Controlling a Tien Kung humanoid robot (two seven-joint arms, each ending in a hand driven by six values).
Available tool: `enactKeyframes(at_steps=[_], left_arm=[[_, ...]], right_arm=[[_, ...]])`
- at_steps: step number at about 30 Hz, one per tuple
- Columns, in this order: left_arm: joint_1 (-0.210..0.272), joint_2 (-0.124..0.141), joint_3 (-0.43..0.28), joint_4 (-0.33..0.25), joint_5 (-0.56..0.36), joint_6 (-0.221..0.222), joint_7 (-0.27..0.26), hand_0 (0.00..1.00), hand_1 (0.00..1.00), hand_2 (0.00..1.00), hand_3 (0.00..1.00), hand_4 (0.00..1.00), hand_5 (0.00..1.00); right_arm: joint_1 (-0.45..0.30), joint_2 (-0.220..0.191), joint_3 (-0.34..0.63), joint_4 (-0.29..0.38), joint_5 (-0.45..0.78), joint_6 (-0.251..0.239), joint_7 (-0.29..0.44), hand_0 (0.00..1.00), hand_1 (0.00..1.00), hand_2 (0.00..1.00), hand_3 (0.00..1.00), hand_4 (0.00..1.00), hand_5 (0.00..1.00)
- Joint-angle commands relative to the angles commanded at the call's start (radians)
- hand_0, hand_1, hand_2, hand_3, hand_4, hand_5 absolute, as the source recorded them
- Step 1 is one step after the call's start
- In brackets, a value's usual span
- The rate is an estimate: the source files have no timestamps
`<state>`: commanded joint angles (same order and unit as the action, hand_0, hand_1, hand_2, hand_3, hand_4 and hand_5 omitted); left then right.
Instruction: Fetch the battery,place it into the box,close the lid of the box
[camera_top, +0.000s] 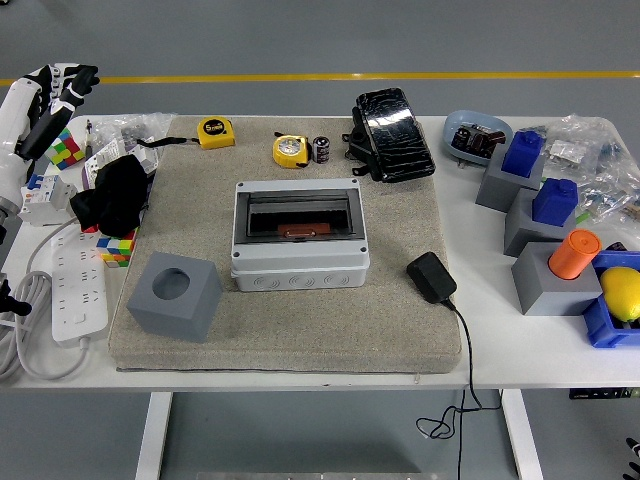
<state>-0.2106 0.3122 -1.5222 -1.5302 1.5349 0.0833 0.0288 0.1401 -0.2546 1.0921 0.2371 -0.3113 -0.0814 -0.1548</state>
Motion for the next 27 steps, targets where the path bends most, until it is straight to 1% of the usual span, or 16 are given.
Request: enactKeyframes(at_steps=[8, 18, 22, 27], left_arm=[[-0.003, 0.001, 0.004, -0.001, -0.002, 0.000, 0.000, 0.682, 0.746, 0.734, 0.730, 0.998, 0.998], [-0.005, 0.004, 0.009, 0.003, -0.004, -0.001, -0.002, 0.683, 0.744, 0.734, 0.731, 0.998, 0.998], [-0.007, 0.001, 0.011, 0.004, -0.010, -0.001, -0.005, 0.684, 0.744, 0.733, 0.731, 0.998, 0.998], [0.003, 0.001, 0.013, 0.009, -0.007, -0.004, 0.001, 0.684, 0.744, 0.733, 0.731, 0.998, 0.998]], right_arm=[[-0.001, 0.003, -0.006, 0.001, 0.000, 0.004, 0.002, 0.637, 0.669, 0.668, 0.547, 0.972, 0.443], [-0.001, -0.006, -0.005, 0.001, -0.002, 0.000, -0.001, 0.637, 0.669, 0.667, 0.546, 0.969, 0.448], [-0.005, 0.001, -0.001, 0.000, -0.005, 0.001, 0.003, 0.637, 0.669, 0.667, 0.547, 0.969, 0.448], [-0.003, 0.008, -0.002, 0.001, -0.004, 0.004, 0.007, 0.637, 0.669, 0.667, 0.547, 0.969, 0.448]])
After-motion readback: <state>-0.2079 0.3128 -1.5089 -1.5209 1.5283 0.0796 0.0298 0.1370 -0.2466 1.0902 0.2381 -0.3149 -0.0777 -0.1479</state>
